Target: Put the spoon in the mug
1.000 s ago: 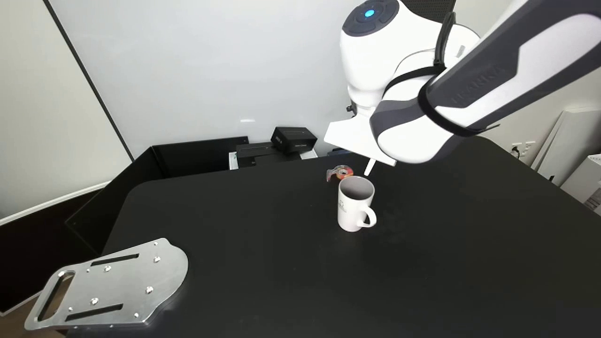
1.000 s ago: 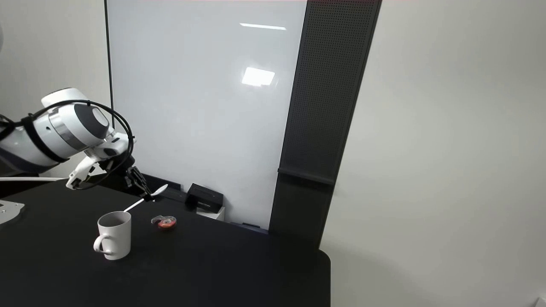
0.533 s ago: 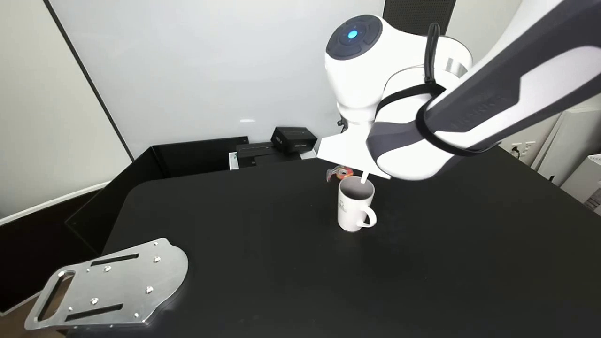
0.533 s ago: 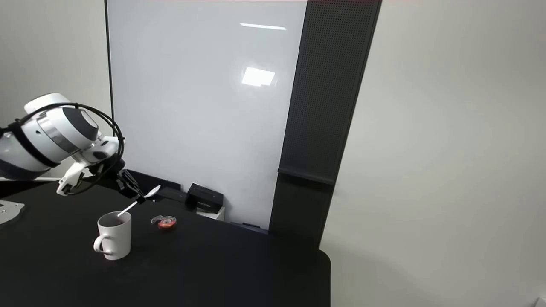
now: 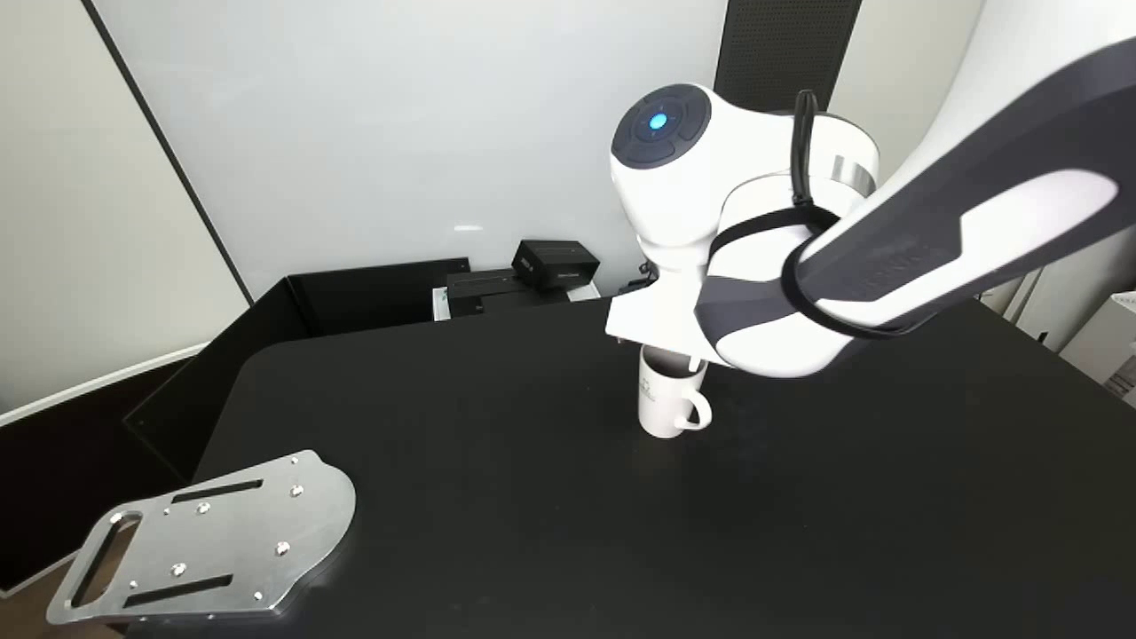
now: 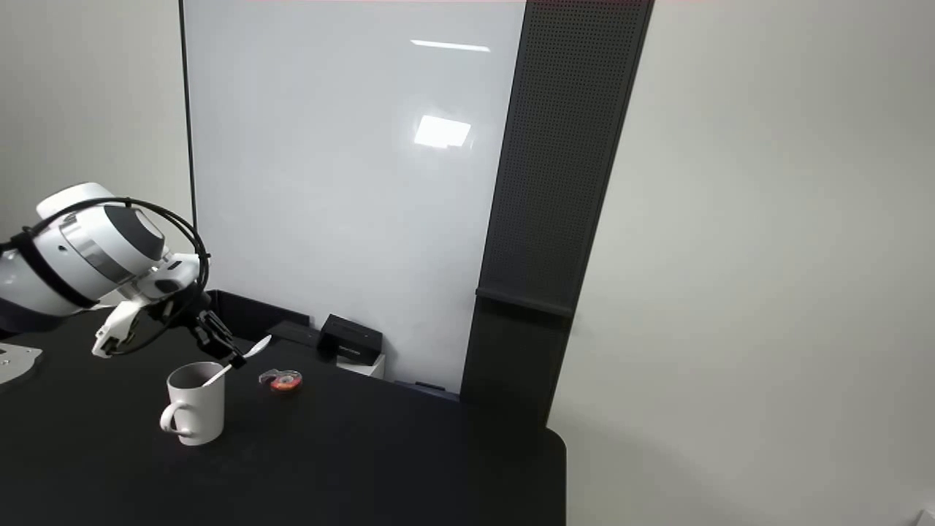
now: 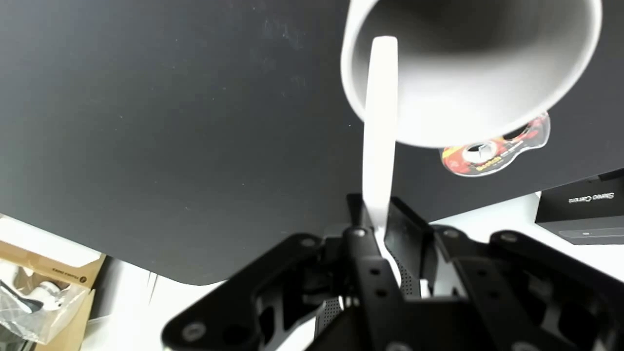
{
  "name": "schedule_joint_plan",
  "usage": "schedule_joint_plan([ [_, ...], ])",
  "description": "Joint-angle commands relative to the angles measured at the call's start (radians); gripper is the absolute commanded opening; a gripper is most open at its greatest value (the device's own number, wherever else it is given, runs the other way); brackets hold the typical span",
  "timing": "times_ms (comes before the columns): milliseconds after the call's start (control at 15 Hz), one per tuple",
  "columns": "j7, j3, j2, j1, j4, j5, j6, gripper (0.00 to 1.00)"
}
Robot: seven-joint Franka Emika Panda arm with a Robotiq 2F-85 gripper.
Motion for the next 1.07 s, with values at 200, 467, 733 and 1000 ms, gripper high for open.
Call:
schedule_joint_plan([
  [200,0.041,0.022,0.019,0.029,0.011,-0.018,-0.001,0.04],
  [467,0.041,0.021,0.025,0.048,0.013,-0.013,-0.003,0.43],
  [733,0.039,0.017,0.025,0.051,0.015,-0.01,-0.006,0.68],
  [1000,0.014,0.03,-0.003,0.023,0.017,0.011,-0.015,0.96],
])
